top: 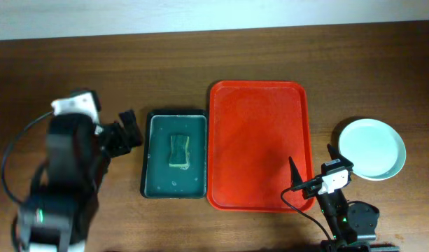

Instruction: Clean dirty plates on tray and stack at the side

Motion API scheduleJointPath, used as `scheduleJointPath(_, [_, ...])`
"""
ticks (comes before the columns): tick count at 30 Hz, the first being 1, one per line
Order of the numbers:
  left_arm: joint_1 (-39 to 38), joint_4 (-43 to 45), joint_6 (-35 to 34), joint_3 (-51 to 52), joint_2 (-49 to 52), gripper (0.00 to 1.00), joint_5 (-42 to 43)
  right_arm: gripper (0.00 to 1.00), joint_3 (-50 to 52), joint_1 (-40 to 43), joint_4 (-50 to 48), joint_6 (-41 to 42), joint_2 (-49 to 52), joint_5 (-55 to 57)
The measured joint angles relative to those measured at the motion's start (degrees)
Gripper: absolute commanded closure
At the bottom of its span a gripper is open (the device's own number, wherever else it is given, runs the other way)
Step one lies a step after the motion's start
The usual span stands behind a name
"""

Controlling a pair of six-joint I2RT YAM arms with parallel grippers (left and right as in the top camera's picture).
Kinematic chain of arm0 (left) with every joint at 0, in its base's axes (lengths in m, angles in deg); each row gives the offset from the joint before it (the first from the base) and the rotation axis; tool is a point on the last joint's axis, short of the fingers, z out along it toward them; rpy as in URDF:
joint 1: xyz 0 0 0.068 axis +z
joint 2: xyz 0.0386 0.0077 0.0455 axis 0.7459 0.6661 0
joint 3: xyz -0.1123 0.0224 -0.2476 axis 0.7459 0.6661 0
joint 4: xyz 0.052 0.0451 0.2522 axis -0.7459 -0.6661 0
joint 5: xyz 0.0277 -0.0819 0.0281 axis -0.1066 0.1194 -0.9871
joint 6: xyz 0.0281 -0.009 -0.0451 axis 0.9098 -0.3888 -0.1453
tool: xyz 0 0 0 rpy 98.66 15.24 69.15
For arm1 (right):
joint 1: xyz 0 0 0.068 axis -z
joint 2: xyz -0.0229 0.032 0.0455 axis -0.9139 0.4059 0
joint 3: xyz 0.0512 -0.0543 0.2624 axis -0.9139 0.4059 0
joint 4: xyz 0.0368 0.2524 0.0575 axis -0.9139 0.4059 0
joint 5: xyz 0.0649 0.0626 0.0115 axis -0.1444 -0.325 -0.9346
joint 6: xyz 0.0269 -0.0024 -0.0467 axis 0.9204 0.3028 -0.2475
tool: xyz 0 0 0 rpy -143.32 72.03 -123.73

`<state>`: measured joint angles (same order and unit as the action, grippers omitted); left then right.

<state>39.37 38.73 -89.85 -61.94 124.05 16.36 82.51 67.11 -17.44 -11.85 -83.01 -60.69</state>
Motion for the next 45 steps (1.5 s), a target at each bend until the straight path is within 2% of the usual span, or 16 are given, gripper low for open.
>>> scheduleJointPath(2, [0.07, 11.19, 3.43, 10.88, -10.49, 0.01, 1.92, 0.02, 0.0, 0.0, 0.07, 0.0, 0.02, 0.02])
scheduleJointPath(5, [0.61, 22.43, 7.26, 26.75, -23.93, 0.01, 4.24, 0.02, 0.0, 0.0, 0.04, 0.02, 0.02, 0.0])
scheduleJointPath(8, [0.66, 26.75, 8.9, 39.93, -36.48, 0.01, 5.27, 0.02, 0.0, 0.0, 0.07, 0.0, 0.07, 0.0])
scheduleJointPath(12, [0.66, 29.66, 9.2, 50.88, -50.1, 0.01, 5.73, 0.02, 0.0, 0.0, 0.09, 0.02, 0.09, 0.0])
scheduleJointPath(14, [0.66, 33.05, 9.33, 54.23, -52.65, 0.01, 6.21, 0.02, 0.0, 0.0, 0.09, 0.0, 0.09, 0.0])
scheduleJointPath(20, [0.66, 45.53, 9.35, 64.81, -53.55, 0.01, 6.75, 0.02, 0.0, 0.0, 0.07, 0.02, 0.09, 0.0])
scheduleJointPath(23, [0.66, 42.32, 9.35, 67.6, -53.53, 0.01, 5.57, 0.02, 0.0, 0.0, 0.07, -0.02, 0.09, 0.0])
scheduleJointPath(45, [0.66, 42.45, 9.35, 67.6, -53.59, 0.01, 3.93, 0.02, 0.0, 0.0, 0.09, 0.02, 0.09, 0.0])
